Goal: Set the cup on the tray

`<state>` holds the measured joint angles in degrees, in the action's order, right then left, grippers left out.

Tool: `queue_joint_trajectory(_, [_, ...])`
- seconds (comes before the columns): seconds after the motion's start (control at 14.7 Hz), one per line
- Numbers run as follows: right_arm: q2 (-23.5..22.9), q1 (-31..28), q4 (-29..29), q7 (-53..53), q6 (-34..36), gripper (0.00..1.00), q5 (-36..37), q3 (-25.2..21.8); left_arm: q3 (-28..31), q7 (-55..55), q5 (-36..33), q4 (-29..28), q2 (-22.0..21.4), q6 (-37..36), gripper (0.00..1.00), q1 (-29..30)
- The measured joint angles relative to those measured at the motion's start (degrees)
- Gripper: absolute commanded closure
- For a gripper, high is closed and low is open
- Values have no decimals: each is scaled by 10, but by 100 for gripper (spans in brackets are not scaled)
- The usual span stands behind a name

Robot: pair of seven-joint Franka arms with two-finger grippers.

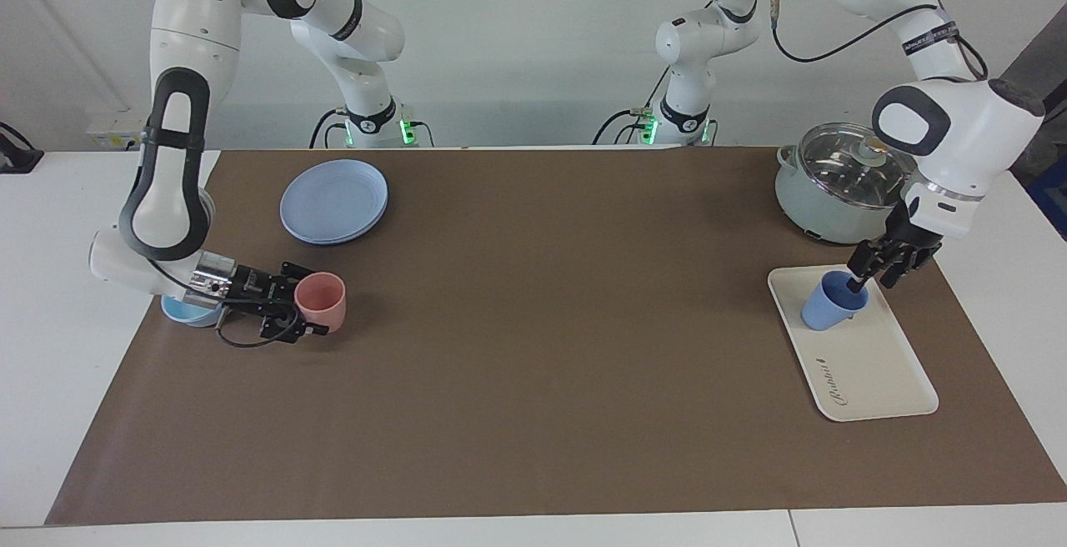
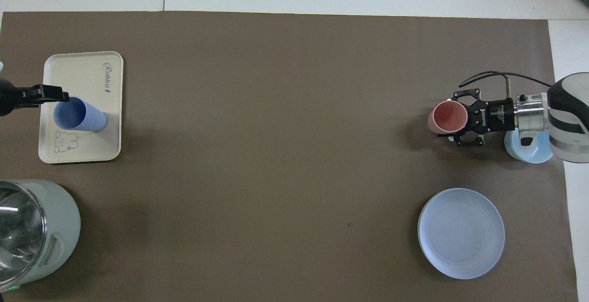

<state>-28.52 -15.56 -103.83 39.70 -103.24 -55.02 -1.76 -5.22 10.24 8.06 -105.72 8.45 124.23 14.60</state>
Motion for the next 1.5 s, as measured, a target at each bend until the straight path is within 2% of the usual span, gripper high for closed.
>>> queue_joint_trajectory(0.2, [-1, -8, 0, -18, 0, 100, 0, 0, -2, -4, -34, 48, -20, -93, 0, -56])
queue_joint_trajectory(0.54, [-14, -25, 0, -49, 6, 100, 0, 0, -4, -50, -37, 43, -64, -185, 0, -132])
queue_joint_trajectory(0.61, [-19, -30, 0, -58, 13, 44, 0, 0, -5, -63, -38, 38, -69, -190, 0, -148])
queue_joint_trajectory(0.68, [-22, -32, 0, -64, 18, 24, 0, 0, -5, -73, -38, 35, -72, -196, 0, -162])
queue_joint_trajectory(0.88, [-23, -33, 0, -65, 20, 11, -2, 1, -5, -82, -40, 42, -85, -250, 0, -174])
queue_joint_trajectory(1.02, [-23, -34, 0, -65, 20, 5, -2, 1, -3, -82, -43, 72, -96, -307, 0, -173])
queue_joint_trajectory(1.16, [-23, -36, 0, -65, 20, 5, -2, 0, 1, -82, -46, 101, -106, -342, 0, -173])
queue_joint_trajectory(1.5, [-22, -59, 0, -85, 20, 4, -2, -1, 7, -82, -47, 101, -111, -343, 0, -172])
